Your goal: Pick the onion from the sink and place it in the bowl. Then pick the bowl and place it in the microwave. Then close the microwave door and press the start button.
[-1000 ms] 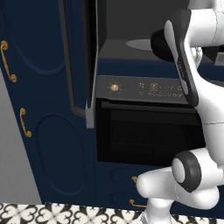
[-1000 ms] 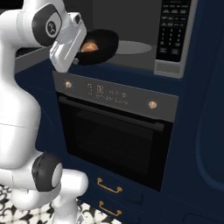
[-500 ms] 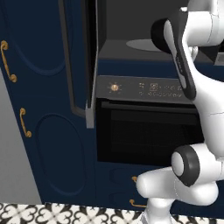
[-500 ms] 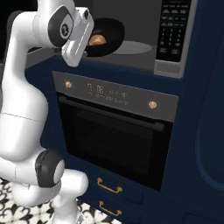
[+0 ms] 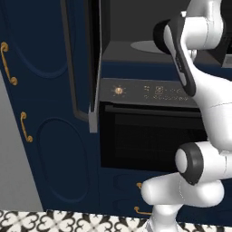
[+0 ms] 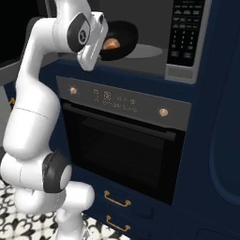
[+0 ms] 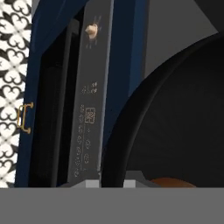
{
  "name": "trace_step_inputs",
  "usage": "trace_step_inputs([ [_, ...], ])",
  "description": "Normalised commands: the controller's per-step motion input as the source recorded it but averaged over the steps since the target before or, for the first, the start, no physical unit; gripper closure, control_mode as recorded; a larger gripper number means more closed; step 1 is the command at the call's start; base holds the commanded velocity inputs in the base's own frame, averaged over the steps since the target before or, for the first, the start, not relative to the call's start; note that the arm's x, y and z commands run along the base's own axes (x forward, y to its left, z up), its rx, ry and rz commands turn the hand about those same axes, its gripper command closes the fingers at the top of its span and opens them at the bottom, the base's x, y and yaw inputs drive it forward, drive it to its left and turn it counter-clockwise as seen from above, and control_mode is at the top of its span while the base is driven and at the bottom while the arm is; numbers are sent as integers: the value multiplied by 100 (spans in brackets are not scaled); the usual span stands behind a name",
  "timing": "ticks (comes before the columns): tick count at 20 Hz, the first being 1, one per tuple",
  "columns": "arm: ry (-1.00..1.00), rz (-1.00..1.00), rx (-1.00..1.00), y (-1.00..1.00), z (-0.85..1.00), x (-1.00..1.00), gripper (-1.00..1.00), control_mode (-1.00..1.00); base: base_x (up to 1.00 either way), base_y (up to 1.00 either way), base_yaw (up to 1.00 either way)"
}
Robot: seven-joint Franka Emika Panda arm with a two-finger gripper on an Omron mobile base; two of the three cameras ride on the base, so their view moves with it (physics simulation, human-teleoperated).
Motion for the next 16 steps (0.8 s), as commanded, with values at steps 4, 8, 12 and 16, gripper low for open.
trace_step_inputs([
  [4, 0, 0, 0, -11, -1, 60, 100, -100, 0, 0, 0],
  [8, 0, 0, 0, -15, -1, 59, 100, -100, 0, 0, 0],
  [12, 0, 1, 1, -20, 0, 51, 100, -100, 0, 0, 0],
  [16, 0, 1, 0, -9, -9, 39, 100, -100, 0, 0, 0],
])
